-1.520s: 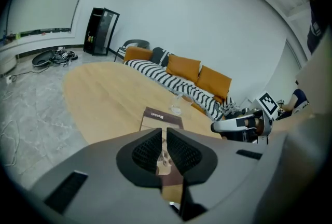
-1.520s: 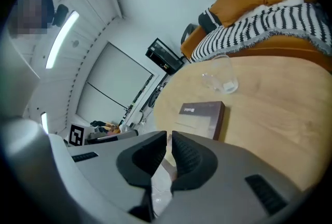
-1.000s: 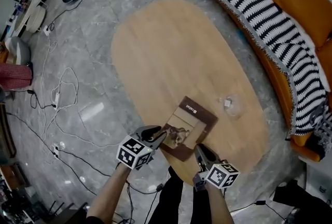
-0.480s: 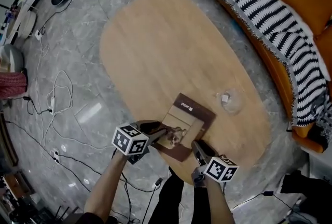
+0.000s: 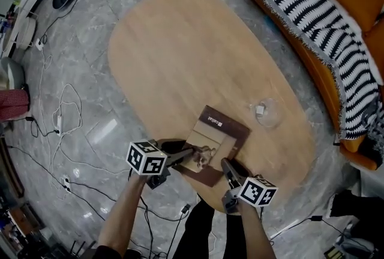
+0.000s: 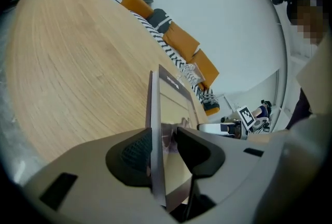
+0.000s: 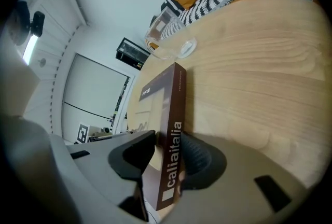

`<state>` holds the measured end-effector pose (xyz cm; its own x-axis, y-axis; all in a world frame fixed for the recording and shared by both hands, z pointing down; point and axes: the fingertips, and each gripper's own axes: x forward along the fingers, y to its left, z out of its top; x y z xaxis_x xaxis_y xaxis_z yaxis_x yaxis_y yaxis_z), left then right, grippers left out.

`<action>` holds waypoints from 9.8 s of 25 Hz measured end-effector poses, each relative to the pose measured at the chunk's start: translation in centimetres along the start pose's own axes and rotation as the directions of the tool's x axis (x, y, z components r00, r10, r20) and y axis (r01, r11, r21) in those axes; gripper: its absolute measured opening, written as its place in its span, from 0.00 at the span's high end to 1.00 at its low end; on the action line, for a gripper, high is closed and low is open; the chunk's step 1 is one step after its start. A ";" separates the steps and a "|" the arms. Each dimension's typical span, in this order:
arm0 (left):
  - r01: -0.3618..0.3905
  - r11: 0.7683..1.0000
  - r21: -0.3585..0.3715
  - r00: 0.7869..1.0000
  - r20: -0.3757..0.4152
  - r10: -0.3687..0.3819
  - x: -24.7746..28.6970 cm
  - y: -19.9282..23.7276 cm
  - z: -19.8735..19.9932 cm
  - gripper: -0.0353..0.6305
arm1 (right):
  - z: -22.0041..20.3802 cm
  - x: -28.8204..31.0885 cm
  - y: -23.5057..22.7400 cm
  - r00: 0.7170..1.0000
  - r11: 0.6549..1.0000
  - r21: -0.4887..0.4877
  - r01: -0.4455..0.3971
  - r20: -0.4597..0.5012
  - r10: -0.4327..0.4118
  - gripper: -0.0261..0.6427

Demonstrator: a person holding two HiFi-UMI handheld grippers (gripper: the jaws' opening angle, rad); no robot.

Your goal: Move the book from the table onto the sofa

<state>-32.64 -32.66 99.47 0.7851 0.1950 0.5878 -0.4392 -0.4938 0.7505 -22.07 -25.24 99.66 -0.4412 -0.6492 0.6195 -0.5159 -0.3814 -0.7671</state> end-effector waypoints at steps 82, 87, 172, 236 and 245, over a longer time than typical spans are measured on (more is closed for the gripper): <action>-0.145 0.978 -0.151 0.852 0.484 0.201 -24.4 -44.2 2.7 0.77 | 5.5 -38.2 31.3 0.958 0.895 -0.341 -0.286 -0.095 0.270 0.78; -0.135 0.984 -0.119 0.869 0.463 0.175 -24.2 -44.6 2.4 0.77 | 5.0 -39.0 30.9 0.962 0.900 -0.342 -0.270 -0.069 0.262 0.79; 0.286 0.896 0.341 0.939 -0.288 -0.190 34.3 -79.1 19.6 0.77 | 33.5 -80.0 -12.0 0.721 0.984 0.170 -0.056 0.689 -0.078 0.80; 0.166 0.961 0.222 0.952 -0.292 -0.097 69.8 -71.7 39.8 0.77 | 65.2 -73.0 -39.9 0.826 0.967 0.233 -0.102 0.562 -0.048 0.80; 0.150 0.968 0.201 0.954 -0.286 -0.088 75.9 -65.3 39.5 0.77 | 66.4 -67.4 -46.9 0.836 0.960 0.257 -0.114 0.546 -0.047 0.80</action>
<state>72.93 -19.10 83.13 0.6629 0.4721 0.5812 -0.2202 -0.6190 0.7539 80.59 -7.27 82.76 0.0561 -0.8846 0.4630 -0.2561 -0.4609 -0.8497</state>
